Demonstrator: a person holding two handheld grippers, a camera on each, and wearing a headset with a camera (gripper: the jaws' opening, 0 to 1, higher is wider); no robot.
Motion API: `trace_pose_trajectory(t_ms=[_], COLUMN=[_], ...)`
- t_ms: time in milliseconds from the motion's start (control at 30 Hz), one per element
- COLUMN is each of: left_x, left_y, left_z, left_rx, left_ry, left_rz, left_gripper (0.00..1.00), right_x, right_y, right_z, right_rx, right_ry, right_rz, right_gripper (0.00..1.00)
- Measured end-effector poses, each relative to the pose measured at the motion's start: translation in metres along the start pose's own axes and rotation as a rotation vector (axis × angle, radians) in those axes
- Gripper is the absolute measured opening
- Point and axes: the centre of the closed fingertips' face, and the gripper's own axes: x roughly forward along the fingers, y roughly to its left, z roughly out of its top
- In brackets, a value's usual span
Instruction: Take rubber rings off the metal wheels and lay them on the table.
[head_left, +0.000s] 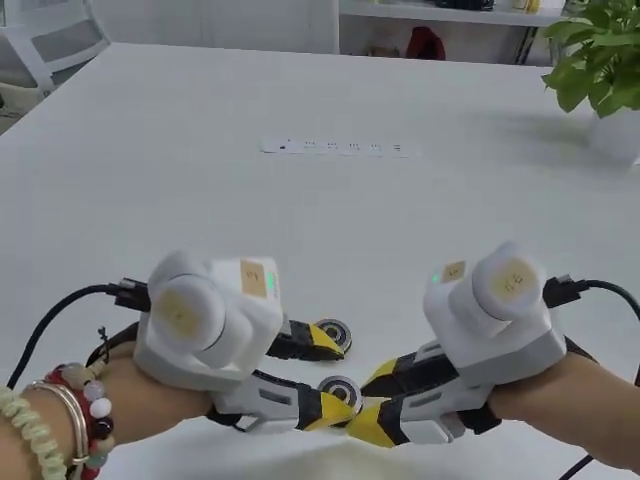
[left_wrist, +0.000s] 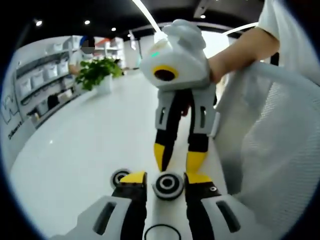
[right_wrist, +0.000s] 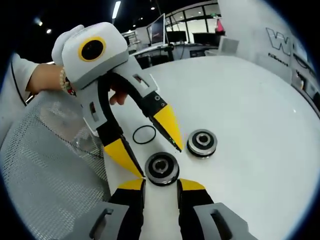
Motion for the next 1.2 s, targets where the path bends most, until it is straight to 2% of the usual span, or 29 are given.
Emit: trace_pose_trajectory(t_ms=[133, 167, 233, 367, 533, 933, 1100, 1133, 1200], left_x=[0.0036, 0.0048, 0.0053, 0.0040, 0.0046, 0.0036, 0.0038, 0.0039, 0.0038], left_y=[-0.0042, -0.0026, 0.0015, 0.0034, 0.0006, -0.0003, 0.0007, 0.0007, 0.0008], left_z=[-0.0134, -0.0097, -0.0101, -0.0122, -0.0127, -0.0097, -0.0093, -0.0092, -0.0092], left_rx=[0.020, 0.004, -0.027, -0.073, -0.063, -0.066, -0.076, -0.075, -0.077], left_ry=[0.053, 0.024, 0.022, 0.010, 0.007, -0.041, -0.039, -0.039, -0.041], left_rz=[-0.018, -0.018, 0.001, 0.003, -0.007, -0.001, 0.009, 0.010, 0.010], left_gripper=[0.18, 0.17, 0.17, 0.16, 0.15, 0.15, 0.14, 0.14, 0.14], right_x=[0.0003, 0.0003, 0.0002, 0.0000, -0.0002, 0.0027, 0.0012, 0.0001, 0.0015], right_y=[0.0001, -0.0002, -0.0002, -0.0005, -0.0012, -0.0015, -0.0041, -0.0077, -0.0059], right_z=[0.0000, 0.0000, 0.0000, 0.0003, 0.0014, 0.0006, -0.0020, -0.0053, -0.0045], right_rx=[-0.009, -0.013, -0.017, -0.022, -0.026, -0.063, -0.085, -0.123, -0.116], right_ry=[0.002, 0.004, 0.005, 0.004, -0.001, -0.001, 0.013, 0.038, 0.027], right_rz=[-0.002, -0.003, -0.004, -0.006, -0.011, -0.015, -0.024, -0.041, -0.037], right_gripper=[0.22, 0.22, 0.22, 0.21, 0.21, 0.19, 0.13, 0.09, 0.04])
